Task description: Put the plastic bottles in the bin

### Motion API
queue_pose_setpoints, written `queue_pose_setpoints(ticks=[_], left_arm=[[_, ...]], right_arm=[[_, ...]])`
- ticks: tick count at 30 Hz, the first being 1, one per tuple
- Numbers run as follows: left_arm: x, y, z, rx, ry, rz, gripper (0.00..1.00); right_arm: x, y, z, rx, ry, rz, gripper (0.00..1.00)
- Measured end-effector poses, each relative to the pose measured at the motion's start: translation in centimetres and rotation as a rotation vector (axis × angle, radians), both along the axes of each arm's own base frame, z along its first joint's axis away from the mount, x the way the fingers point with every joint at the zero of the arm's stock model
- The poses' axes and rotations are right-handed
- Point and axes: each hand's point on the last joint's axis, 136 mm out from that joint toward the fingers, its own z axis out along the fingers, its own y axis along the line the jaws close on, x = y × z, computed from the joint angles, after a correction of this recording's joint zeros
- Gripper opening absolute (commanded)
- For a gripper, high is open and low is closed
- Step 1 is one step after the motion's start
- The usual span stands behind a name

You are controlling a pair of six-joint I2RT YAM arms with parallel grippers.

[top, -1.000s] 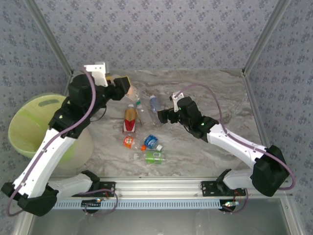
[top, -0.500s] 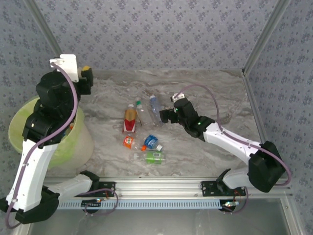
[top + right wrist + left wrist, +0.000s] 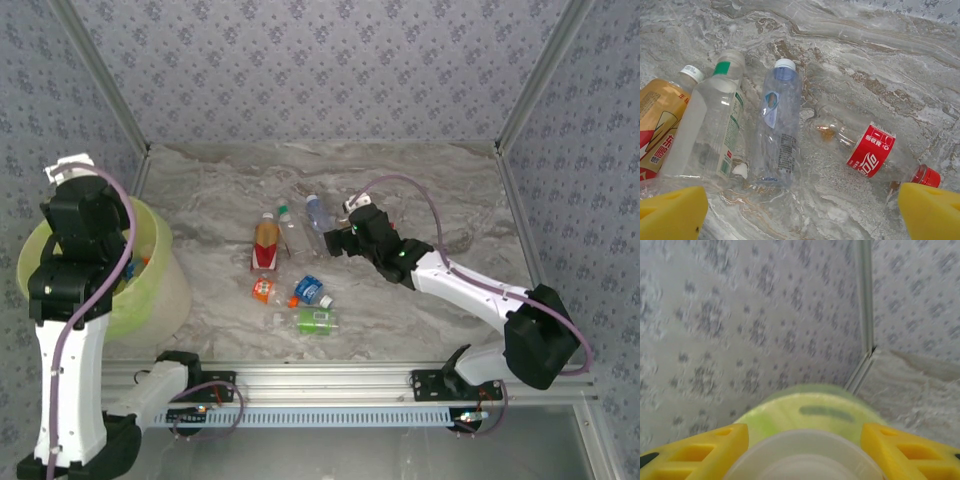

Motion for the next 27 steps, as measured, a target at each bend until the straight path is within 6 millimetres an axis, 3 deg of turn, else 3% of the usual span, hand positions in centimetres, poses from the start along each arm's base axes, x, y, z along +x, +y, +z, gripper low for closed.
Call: queue_pose_setpoints(ticks=[3, 7, 12, 16, 22, 27], left_arm=[[-0.9, 0.6, -2.2, -0.009, 0.047, 0.034, 0.30], [-1.3, 1.6, -4.6, -0.011, 0.098, 0.088, 0.46], [-1.6, 2.6, -6.4, -0.054, 0.121, 0.158, 0.77], [-1.0, 2.5, -7.2, -0.121, 0.147, 0.166, 0.94], [1.4, 0.6, -6.2, -0.251, 0.117, 0.075, 0.99], [3.7, -3.6, -5.5, -0.431, 0.078, -0.131, 0.99]], right_arm=[[-0.1, 0.1, 0.0, -0.004, -0.002, 0.006, 1.00], [-0.2, 0.2, 0.0, -0.009, -0.004, 0.014, 1.00], [-0.3, 0.4, -0.1, -0.016, -0.005, 0.024, 1.00], [-0.4, 0.3, -0.3, -0.023, -0.001, 0.026, 1.00], [-0.7, 0.1, -1.1, -0.033, 0.014, 0.028, 1.00], [-0.8, -0.5, -2.0, -0.035, 0.070, 0.062, 1.00]])
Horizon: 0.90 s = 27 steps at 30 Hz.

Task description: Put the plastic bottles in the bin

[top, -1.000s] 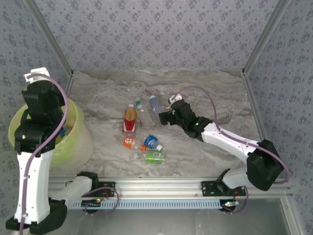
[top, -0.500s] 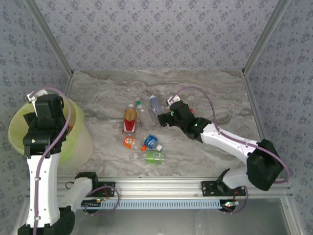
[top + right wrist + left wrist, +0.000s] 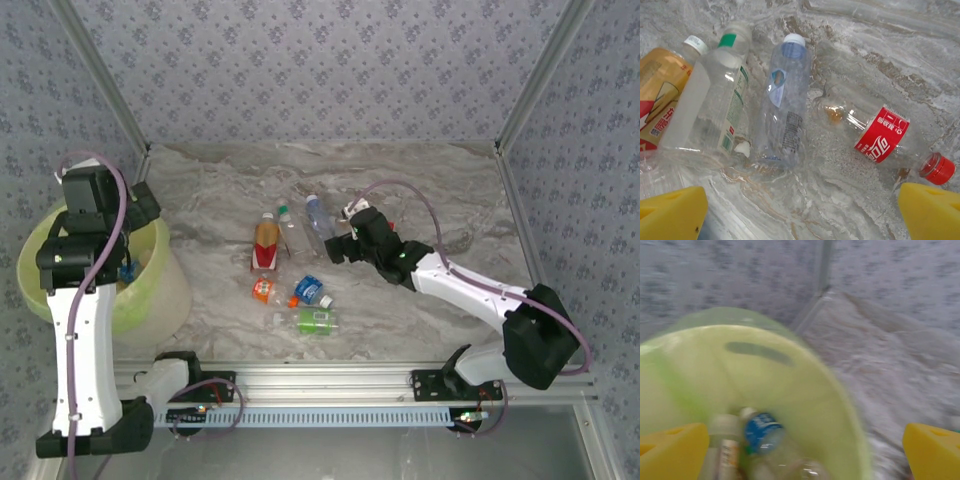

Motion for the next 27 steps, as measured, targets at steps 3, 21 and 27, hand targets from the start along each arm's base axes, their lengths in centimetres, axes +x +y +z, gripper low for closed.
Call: queue_pose_setpoints(ticks=[3, 21, 27], left_arm=[[1.9, -4.2, -0.1, -0.112, -0.015, -0.173, 0.99], [2.8, -25.7, -3.8, -0.578, 0.036, -0.950, 0.99], [2.8, -27.7, -4.8, -0.567, 0.012, -0.996, 0.99]], right_arm=[[0.6, -0.8, -0.8, -0.049, 0.059, 0.029, 1.00], [9.4, -8.6, -8.1, -0.377, 0.383, 0.290, 0.98], [10.4, -8.3, -10.4, -0.448, 0.439, 0.463, 0.93]])
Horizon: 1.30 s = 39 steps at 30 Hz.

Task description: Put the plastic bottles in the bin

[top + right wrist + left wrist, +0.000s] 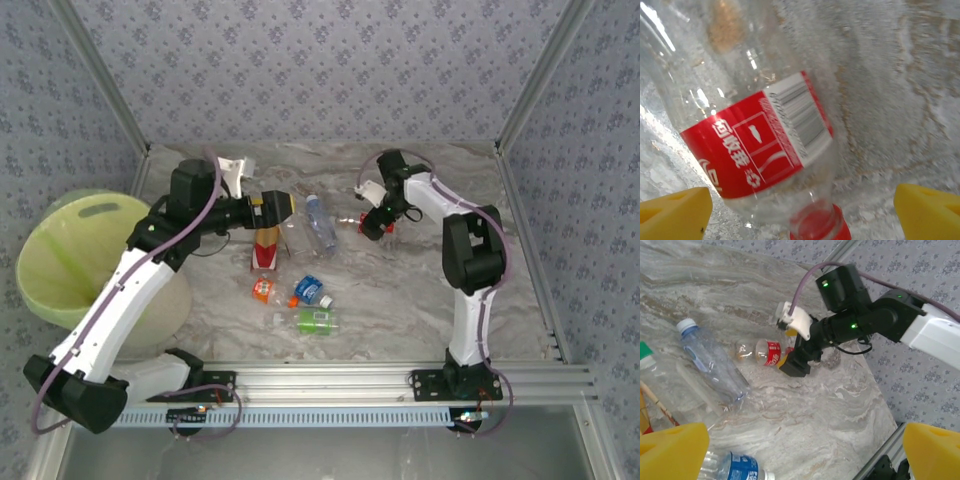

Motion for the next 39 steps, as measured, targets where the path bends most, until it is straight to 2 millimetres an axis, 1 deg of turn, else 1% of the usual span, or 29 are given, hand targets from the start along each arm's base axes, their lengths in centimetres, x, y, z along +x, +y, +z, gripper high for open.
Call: queue_pose_setpoints(ticks=[3, 7, 8, 9, 10, 11, 14, 18, 20, 22, 24, 28, 31, 34, 36, 39], left_arm=[[0.6, -0.1, 0.4, -0.005, -0.048, 0.024, 0.99], [1.1, 0.6, 0.3, -0.002, -0.092, 0.068, 0.99], [1.2, 0.7, 0.3, 0.001, -0.097, 0.078, 0.99], [1.3, 0.9, 0.2, 0.003, -0.101, 0.086, 0.99], [1.3, 1.0, 0.1, 0.004, -0.106, 0.093, 0.99], [1.4, 1.0, 0.1, 0.004, -0.111, 0.100, 0.99], [1.6, 1.2, -0.2, 0.010, -0.114, 0.114, 0.99], [1.8, 1.3, -0.5, 0.015, -0.114, 0.124, 0.99], [2.0, 1.4, -0.7, 0.019, -0.115, 0.133, 0.99], [2.2, 1.7, -1.2, 0.028, -0.112, 0.152, 0.99], [2.6, 2.1, -1.8, 0.041, -0.105, 0.183, 1.00], [3.5, 2.9, -2.8, 0.040, -0.090, 0.259, 0.99], [4.1, 2.8, -2.8, 0.013, -0.084, 0.284, 0.99], [5.1, 2.0, -3.0, -0.026, -0.069, 0.289, 0.99], [5.6, 1.4, -3.4, -0.061, -0.050, 0.288, 0.99], [6.3, 0.3, -5.0, -0.111, 0.006, 0.278, 0.99]], right_arm=[[-0.6, 0.3, -1.4, -0.011, 0.043, 0.075, 0.90], [-1.0, 0.5, -2.7, -0.022, 0.079, 0.132, 0.87], [-1.0, 0.5, -2.8, -0.021, 0.081, 0.141, 0.83], [-1.0, 0.7, -3.0, -0.021, 0.083, 0.155, 0.74], [-1.0, 0.8, -3.3, -0.021, 0.084, 0.164, 0.69], [-0.9, 0.9, -3.4, -0.027, 0.081, 0.172, 0.65], [-0.6, 1.2, -3.3, -0.025, 0.063, 0.183, 0.58], [-0.5, 1.9, -3.3, -0.016, 0.034, 0.188, 0.45], [-0.8, 2.0, -3.1, -0.014, 0.019, 0.189, 0.43], [-1.6, 2.1, -2.6, -0.008, 0.005, 0.178, 0.41], [-2.1, 2.2, -1.5, 0.009, -0.029, 0.161, 0.40], [-3.1, 2.6, 1.7, 0.068, -0.141, 0.093, 0.43], [-3.8, 3.2, 4.2, 0.135, -0.208, 0.028, 0.43], [-4.9, 4.6, 6.1, 0.229, -0.257, -0.032, 0.41], [-6.1, 5.8, 6.7, 0.294, -0.262, -0.057, 0.40], [-8.1, 8.4, 7.2, 0.401, -0.238, -0.083, 0.40]])
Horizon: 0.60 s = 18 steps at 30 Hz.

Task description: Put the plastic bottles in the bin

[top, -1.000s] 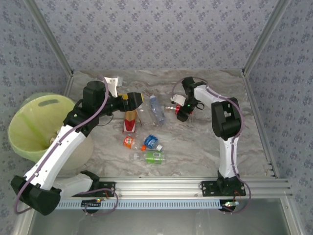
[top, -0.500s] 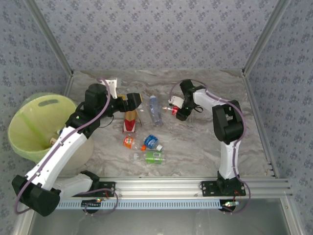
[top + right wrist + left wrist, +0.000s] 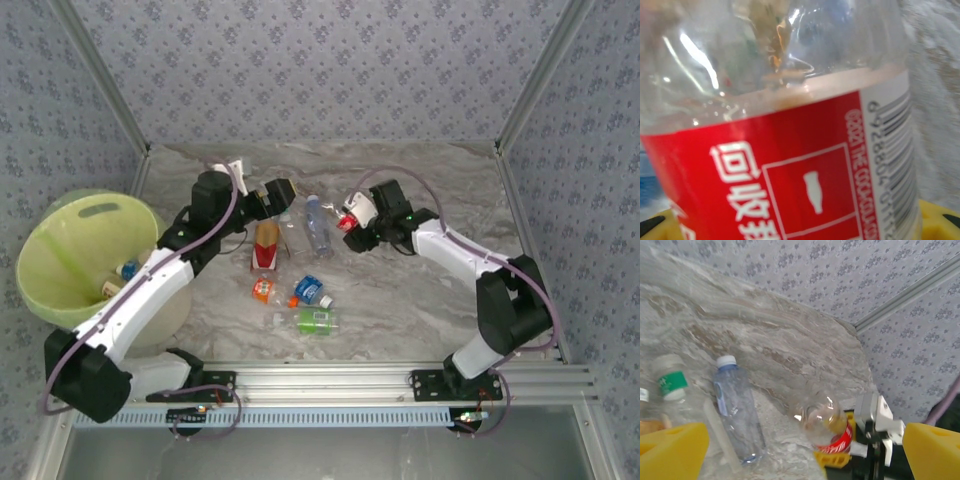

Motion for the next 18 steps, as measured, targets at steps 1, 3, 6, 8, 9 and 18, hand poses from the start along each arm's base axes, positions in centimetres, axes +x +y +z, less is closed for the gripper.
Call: queue_pose_setpoints(ticks=[1, 3, 6, 8, 9, 18], left_arm=[[0.2, -0.4, -0.6, -0.016, 0.021, -0.006, 0.99], [0.6, -1.2, -1.8, -0.040, 0.068, -0.019, 0.99], [0.8, -2.4, -3.2, -0.061, 0.119, -0.039, 0.99], [0.6, -3.1, -3.8, -0.069, 0.143, -0.052, 0.99], [0.5, -3.3, -3.9, -0.070, 0.148, -0.058, 0.99], [0.5, -4.8, -4.0, -0.079, 0.174, -0.095, 0.84]], right_arm=[[-0.6, 0.9, 0.1, 0.036, 0.010, 0.000, 0.41], [-1.7, 2.6, 0.5, 0.092, 0.024, 0.011, 0.42], [-3.1, 5.0, 1.5, 0.163, 0.034, 0.033, 0.42], [-3.6, 6.1, 2.4, 0.212, 0.036, 0.042, 0.42], [-3.7, 6.5, 2.8, 0.233, 0.034, 0.043, 0.43], [-3.8, 7.9, 4.6, 0.314, 0.022, 0.043, 0.43]])
